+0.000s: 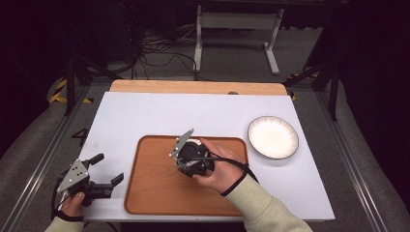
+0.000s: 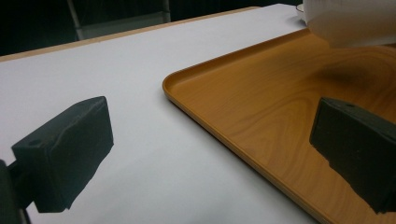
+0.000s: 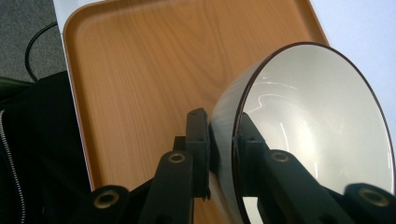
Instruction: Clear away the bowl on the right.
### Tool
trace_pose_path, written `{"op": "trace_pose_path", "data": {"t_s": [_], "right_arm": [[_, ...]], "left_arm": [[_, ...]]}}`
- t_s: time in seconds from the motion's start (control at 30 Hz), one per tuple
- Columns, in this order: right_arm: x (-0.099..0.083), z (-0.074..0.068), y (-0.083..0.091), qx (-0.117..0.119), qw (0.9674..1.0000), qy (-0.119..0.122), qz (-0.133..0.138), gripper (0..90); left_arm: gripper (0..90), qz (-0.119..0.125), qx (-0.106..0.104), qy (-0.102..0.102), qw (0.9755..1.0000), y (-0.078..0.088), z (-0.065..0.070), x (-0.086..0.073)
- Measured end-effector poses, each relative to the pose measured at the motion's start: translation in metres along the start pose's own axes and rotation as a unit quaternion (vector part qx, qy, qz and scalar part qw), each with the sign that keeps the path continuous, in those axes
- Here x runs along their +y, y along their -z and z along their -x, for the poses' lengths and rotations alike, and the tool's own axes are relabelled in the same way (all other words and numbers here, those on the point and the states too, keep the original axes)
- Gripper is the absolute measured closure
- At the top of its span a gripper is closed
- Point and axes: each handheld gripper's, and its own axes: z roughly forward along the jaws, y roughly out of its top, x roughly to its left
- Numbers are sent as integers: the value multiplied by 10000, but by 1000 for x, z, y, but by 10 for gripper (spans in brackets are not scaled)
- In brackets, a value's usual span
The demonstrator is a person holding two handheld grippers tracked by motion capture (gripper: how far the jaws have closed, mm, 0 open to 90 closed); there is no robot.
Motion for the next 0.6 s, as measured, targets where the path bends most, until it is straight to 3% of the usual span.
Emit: {"op": "trace_pose_path", "data": {"t_s": [0.6], "right_arm": [[-5,-3,-19,101,9999,-8,-134,793]], "left_arm": [[3,-13,-3,-5,10000,0,0,0]]}}
